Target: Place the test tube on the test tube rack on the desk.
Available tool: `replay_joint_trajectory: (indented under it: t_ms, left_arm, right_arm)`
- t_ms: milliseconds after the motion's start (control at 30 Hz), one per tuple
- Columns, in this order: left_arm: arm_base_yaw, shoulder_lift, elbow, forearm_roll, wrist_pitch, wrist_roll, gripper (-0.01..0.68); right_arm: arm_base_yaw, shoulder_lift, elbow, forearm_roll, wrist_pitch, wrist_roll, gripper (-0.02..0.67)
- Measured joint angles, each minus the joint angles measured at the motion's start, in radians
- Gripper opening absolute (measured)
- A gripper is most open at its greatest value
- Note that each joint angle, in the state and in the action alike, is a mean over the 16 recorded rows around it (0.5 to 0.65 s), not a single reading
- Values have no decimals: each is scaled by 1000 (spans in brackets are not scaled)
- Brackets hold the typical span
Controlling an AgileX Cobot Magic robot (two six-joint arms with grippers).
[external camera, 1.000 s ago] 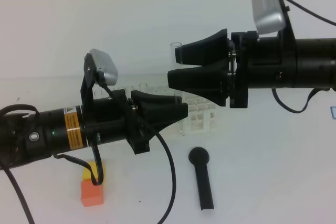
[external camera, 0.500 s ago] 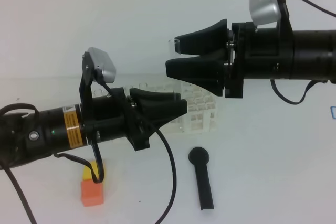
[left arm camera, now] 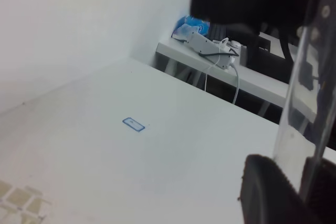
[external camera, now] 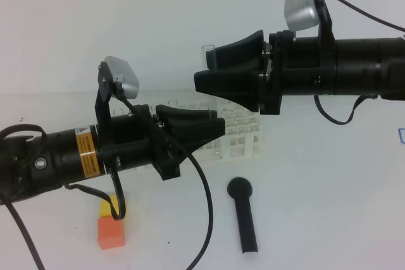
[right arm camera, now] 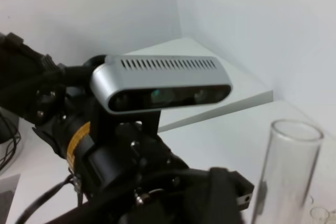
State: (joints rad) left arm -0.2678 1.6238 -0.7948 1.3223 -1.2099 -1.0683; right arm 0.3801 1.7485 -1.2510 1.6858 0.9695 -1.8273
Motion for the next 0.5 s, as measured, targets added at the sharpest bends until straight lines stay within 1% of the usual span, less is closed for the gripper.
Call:
replay_joint_trajectory:
  t_ms: [200,333,433,500]
  left_arm:
    - [0,0,0,-1,1,-2,110]
    - [0,-1,0,-2,2,-17,115]
    - [0,-1,0,-9,2,-53,137]
    - [0,-1,0,-17,2,-90,167]
  right_arm:
    - [1,4,-2,0,10,8,267]
    - [1,5,-2,0,17,16,182]
    - [2,5,-3,0,22,21,139]
    - [2,5,-3,0,23,23,128]
